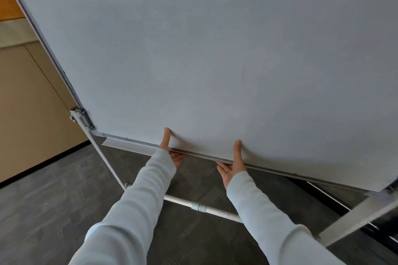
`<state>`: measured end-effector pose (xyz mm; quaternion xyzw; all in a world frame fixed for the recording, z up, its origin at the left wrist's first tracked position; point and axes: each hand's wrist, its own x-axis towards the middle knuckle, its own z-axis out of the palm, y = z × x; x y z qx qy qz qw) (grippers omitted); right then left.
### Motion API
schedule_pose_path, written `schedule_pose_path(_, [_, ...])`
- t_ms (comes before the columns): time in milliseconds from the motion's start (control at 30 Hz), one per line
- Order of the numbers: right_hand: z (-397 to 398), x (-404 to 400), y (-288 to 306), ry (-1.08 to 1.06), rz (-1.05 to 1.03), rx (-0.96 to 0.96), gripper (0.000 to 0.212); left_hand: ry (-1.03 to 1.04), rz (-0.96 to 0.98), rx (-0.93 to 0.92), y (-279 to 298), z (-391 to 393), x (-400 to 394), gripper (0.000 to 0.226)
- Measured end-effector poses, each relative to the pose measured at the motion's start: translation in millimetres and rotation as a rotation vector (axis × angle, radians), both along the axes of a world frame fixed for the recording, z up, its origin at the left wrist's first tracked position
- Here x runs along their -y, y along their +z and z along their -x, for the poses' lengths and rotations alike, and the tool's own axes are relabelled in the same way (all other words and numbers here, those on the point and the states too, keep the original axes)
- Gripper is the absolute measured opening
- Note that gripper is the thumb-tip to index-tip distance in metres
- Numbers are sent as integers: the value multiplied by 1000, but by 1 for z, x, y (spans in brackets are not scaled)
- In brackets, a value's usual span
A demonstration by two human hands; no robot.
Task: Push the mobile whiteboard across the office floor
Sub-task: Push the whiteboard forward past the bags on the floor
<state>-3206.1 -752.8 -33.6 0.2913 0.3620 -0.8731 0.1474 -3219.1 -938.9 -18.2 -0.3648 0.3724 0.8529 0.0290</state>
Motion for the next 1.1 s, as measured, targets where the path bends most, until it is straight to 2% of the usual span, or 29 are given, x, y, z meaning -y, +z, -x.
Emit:
schedule_pose_path(100, [18,35,1,30,28,10,124,42,7,5,1,12,32,118])
schedule_pose_path(200, [34,64,0,42,10,-3,107,71,11,6,3,19,60,108])
schedule_pose_path(267, [45,86,-1,63,5,-14,107,102,2,12,1,26,84,109])
schedule_pose_path(333, [54,108,-2,90,0,-21,114,128,15,17,0,31,105,113])
schedule_pose_path(433, [70,142,-3,118,-13,-30,116,151,14,23,-1,41,140,133])
schedule_pose_path(600, [92,213,-5,182,-25,-39,115,203,10,29,5,51,208,110])
schedule_pose_path(800, [109,297,-2,231,-39,-37,118,243,-1,38,4,54,291,117])
schedule_pose_path(1033, [118,389,0,300,-49,-36,112,299,-20,11,4,50,380,113])
schedule_pose_path(1100, [120,413,0,326,-50,-38,108,313,-24,12,1,48,404,118])
